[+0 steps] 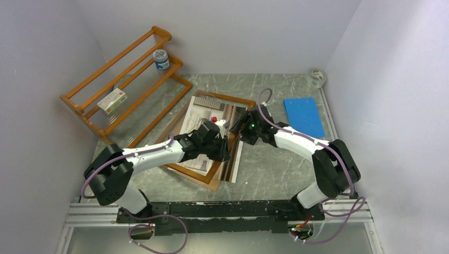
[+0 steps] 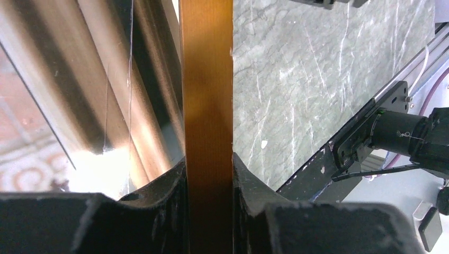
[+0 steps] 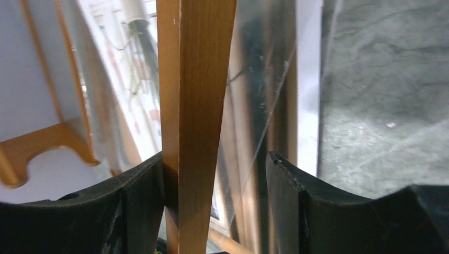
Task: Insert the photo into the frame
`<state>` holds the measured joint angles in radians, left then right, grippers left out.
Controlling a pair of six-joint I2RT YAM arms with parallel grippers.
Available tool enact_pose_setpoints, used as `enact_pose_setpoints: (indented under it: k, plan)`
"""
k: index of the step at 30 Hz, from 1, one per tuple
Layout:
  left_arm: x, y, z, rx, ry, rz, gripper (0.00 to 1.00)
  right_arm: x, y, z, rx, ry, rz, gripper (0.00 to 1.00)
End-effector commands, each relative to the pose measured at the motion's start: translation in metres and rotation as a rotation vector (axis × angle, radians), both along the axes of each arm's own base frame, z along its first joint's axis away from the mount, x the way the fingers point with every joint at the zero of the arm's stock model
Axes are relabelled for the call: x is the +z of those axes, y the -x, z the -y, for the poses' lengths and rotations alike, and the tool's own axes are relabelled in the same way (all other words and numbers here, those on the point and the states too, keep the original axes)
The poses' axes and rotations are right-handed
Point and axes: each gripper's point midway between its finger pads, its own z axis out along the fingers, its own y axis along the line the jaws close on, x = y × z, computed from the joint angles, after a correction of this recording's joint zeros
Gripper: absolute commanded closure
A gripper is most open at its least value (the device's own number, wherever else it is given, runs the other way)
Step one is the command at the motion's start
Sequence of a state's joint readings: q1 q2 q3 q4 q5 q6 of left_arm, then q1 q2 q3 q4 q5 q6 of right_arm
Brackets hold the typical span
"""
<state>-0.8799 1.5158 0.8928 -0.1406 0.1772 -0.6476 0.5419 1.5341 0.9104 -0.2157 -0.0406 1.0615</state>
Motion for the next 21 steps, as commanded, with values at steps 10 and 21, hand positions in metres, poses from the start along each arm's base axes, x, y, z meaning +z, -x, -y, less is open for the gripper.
enact_pose_setpoints:
  k: [10, 21]
  plan:
    - [0.077, -0.028, -0.004, 0.051, 0.034, 0.211, 0.97, 0.102, -0.039, -0.042, 0.097, -0.352, 0.379, 0.67]
    - [0.104, -0.034, -0.036, 0.148, -0.033, 0.29, 0.43, 0.155, -0.035, -0.053, 0.141, -0.501, 0.482, 1.0]
